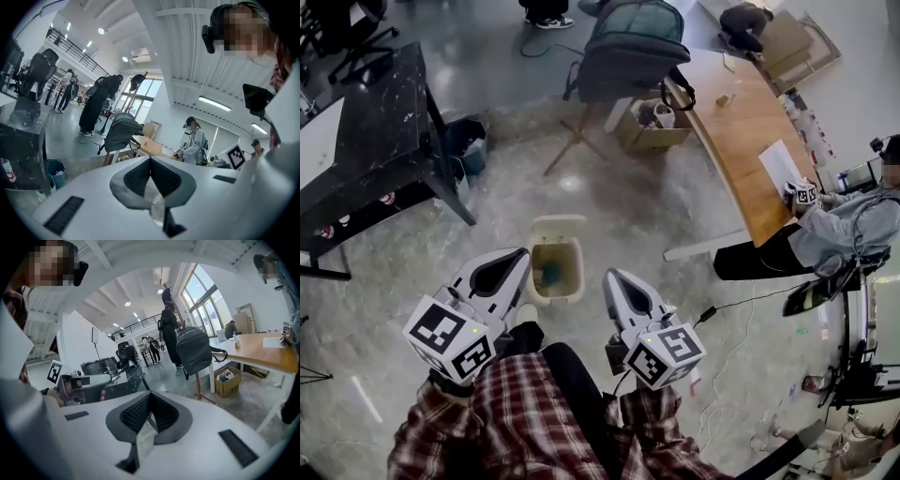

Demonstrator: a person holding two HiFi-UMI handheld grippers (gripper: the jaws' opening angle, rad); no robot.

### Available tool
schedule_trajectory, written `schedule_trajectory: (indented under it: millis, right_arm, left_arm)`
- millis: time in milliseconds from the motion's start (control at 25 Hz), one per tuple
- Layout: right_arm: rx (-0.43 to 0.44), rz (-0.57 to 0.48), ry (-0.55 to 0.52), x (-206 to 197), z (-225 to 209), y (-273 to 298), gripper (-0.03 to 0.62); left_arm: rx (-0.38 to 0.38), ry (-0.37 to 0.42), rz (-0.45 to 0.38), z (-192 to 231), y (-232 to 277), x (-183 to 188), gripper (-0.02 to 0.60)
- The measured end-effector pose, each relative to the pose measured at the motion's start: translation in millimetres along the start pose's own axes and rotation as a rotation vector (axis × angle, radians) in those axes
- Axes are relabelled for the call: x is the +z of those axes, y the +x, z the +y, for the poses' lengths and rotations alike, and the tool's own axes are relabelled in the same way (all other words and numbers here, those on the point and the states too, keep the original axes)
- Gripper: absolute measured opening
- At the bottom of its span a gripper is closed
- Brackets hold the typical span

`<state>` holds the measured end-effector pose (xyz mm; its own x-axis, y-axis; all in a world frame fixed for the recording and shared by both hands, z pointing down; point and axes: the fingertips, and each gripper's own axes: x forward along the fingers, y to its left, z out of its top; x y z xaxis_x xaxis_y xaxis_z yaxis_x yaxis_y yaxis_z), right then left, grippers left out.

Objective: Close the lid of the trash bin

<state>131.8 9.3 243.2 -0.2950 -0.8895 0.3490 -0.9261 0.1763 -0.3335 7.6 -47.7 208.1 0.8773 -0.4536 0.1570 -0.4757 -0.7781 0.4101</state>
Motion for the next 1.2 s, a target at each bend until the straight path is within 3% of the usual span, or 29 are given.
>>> schedule_trajectory:
  millis: [200,360,800,1200]
  right_arm:
    - [0.002,0.091,-0.023,-14,-26,32,0.014]
    - [0.052,0.179,-0.044,-26,-46,59,0.014]
    - [0.208,0.395,-0.086,-85,-110,146,0.014]
    - [0.306,0.507,-0.129,-160,-149,221,0.014]
  left_arm:
    - [0.035,-0.044,0.038,14,18,-14,0.012]
    - [0.090,-0.078,0.064,27,29,-31,0.012]
    - [0.217,-0.231,0.089,74,71,-128,0.011]
    - [0.250,-0.273,0.131,124,109,-208,0.012]
